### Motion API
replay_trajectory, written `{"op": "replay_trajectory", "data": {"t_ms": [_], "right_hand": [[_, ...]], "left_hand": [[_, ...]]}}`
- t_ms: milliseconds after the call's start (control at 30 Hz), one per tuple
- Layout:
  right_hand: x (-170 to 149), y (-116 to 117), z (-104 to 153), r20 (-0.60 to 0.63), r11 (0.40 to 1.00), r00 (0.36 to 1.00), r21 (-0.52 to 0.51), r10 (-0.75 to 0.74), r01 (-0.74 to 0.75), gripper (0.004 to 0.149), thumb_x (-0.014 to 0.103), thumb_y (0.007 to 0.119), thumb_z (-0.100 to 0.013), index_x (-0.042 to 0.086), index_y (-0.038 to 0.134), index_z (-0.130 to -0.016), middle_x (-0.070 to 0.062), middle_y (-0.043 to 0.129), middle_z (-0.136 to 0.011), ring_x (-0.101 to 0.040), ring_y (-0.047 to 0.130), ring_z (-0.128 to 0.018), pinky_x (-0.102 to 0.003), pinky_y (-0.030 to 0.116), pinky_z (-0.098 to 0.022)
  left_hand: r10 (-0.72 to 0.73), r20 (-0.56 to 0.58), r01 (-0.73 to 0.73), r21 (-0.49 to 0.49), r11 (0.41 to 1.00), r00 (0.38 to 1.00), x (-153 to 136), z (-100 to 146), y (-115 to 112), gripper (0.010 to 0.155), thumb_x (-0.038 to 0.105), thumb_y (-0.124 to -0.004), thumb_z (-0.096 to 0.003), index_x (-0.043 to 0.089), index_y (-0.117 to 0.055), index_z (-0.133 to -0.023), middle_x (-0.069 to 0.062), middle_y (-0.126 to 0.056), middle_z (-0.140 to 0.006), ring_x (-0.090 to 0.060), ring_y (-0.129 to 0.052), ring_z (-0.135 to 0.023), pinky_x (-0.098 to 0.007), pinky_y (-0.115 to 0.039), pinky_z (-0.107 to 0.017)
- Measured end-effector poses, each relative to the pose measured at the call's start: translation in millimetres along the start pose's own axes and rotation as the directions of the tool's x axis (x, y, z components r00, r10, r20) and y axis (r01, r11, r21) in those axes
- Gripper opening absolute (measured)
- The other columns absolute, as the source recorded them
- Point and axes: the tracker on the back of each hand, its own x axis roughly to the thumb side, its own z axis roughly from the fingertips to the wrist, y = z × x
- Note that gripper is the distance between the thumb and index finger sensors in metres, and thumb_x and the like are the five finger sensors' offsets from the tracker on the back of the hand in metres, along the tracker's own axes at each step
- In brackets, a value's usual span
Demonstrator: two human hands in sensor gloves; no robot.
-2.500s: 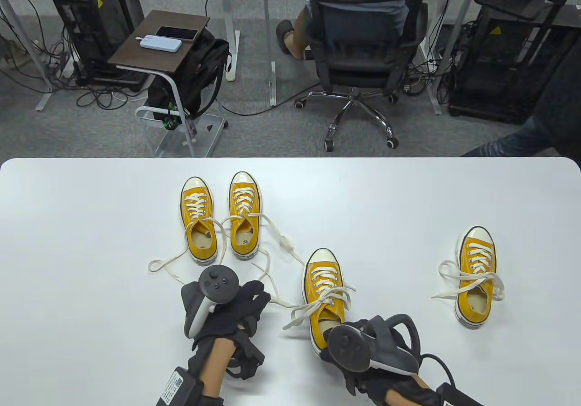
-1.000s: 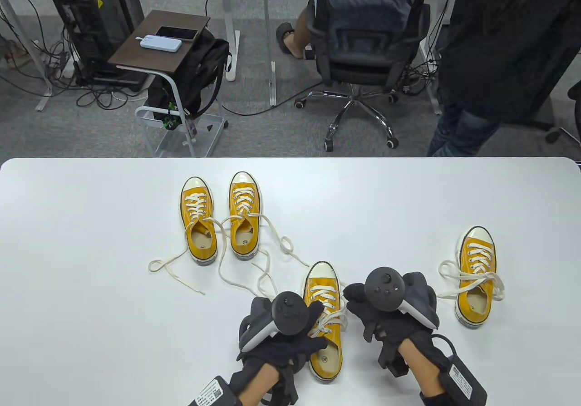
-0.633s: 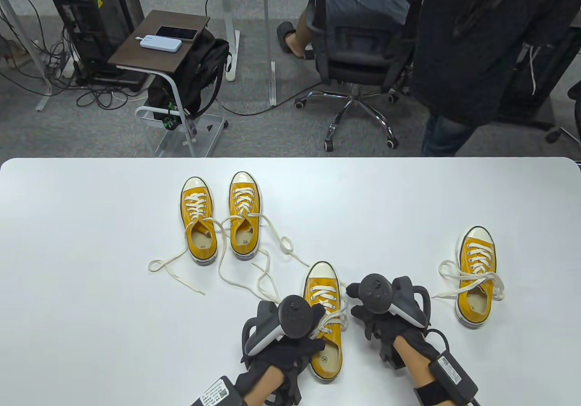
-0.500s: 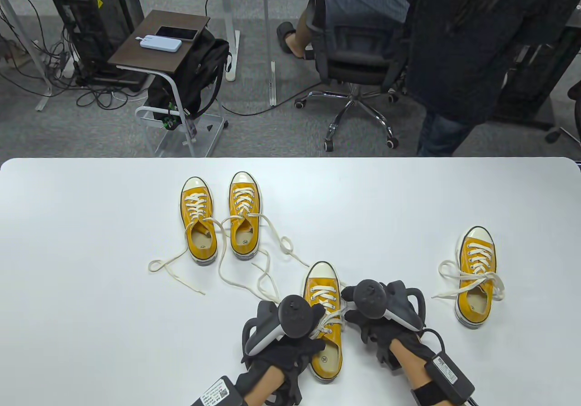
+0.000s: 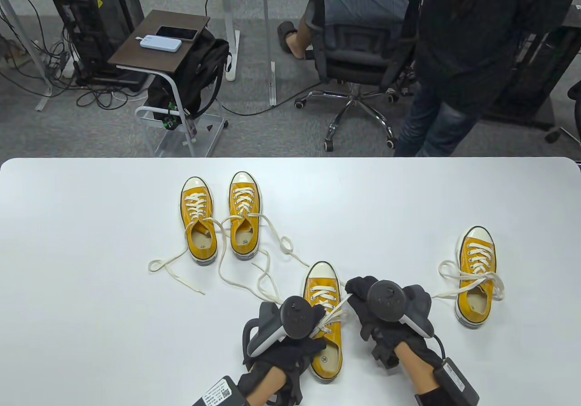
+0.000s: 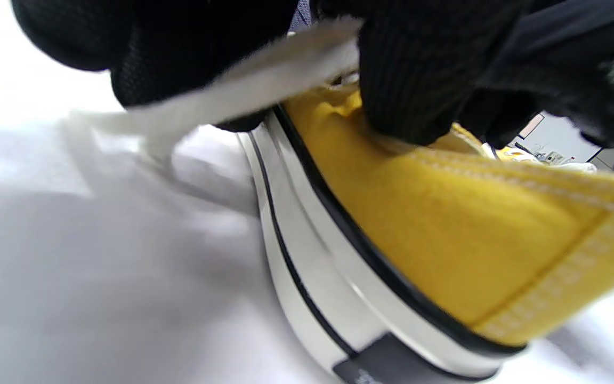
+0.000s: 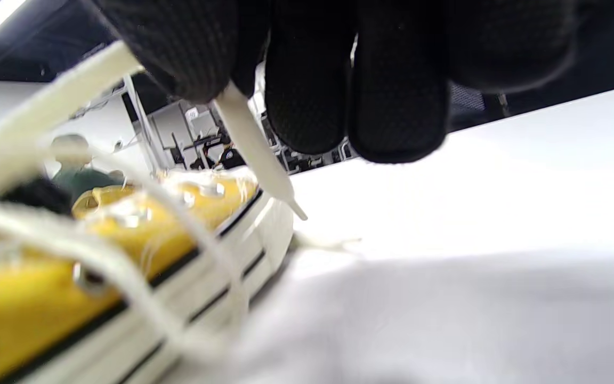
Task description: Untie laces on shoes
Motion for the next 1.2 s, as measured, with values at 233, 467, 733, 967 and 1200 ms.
{"op": "replay_trajectory", "data": {"t_ms": [233,467,733,967,1200], "right_hand": [[-10.7,-31.7,8.2,-0.045,0.991,0.997,-0.122,-0.067,0.061,0.036,0.033,0.078,-0.044,0.031,0.075,-0.08,-0.013,0.09,-0.08,-0.039,0.095,-0.057,-0.054,0.078,-0.041],[-26.5,-60.9,13.4,-0.129,0.953,0.983,-0.291,-0.131,0.088,0.036,0.034,0.076,-0.045,0.031,0.073,-0.081,-0.012,0.09,-0.078,-0.038,0.096,-0.056,-0.053,0.079,-0.039],[-76.5,-111.5,34.4,-0.243,0.842,0.916,-0.516,-0.321,0.158,0.037,0.034,0.075,-0.046,0.03,0.071,-0.082,-0.012,0.089,-0.078,-0.037,0.096,-0.055,-0.051,0.079,-0.038],[-107.5,-143.6,61.6,-0.225,0.663,0.834,-0.72,-0.504,0.207,0.037,0.034,0.073,-0.047,0.03,0.069,-0.083,-0.011,0.087,-0.079,-0.036,0.096,-0.056,-0.05,0.08,-0.039],[-117.2,-155.0,77.3,-0.204,0.542,0.773,-0.815,-0.6,0.206,0.037,0.035,0.07,-0.048,0.03,0.065,-0.085,-0.01,0.086,-0.079,-0.033,0.097,-0.056,-0.048,0.082,-0.039]], "left_hand": [[0.046,-0.028,-0.047,-0.038,0.998,0.999,-3.2,-1.8,1.0,0.073,0.053,-0.082,-0.0455,0.042,-0.052,-0.111,-0.014,-0.083,-0.097,-0.043,-0.087,-0.078,-0.052,-0.078,-0.053],[0.029,-0.037,-0.03,-0.036,0.999,0.999,-1.6,-2.3,-0.9,0.073,0.053,-0.083,-0.0453,0.042,-0.05,-0.11,-0.014,-0.083,-0.096,-0.043,-0.088,-0.078,-0.051,-0.079,-0.052],[0.041,-0.05,-0.043,-0.045,0.998,0.998,-1.5,-2.0,-0.6,0.072,0.052,-0.083,-0.0455,0.043,-0.051,-0.11,-0.014,-0.082,-0.097,-0.043,-0.087,-0.078,-0.051,-0.079,-0.052],[0.048,-0.054,-0.051,-0.046,0.998,0.997,-1.4,-2.2,-0.8,0.072,0.052,-0.083,-0.0456,0.043,-0.051,-0.11,-0.014,-0.082,-0.097,-0.043,-0.087,-0.077,-0.051,-0.079,-0.052],[0.041,-0.06,-0.043,-0.046,0.998,0.997,-1.1,-2.6,-1.9,0.072,0.051,-0.083,-0.0455,0.043,-0.05,-0.109,-0.013,-0.082,-0.097,-0.043,-0.088,-0.077,-0.051,-0.079,-0.052]]}}
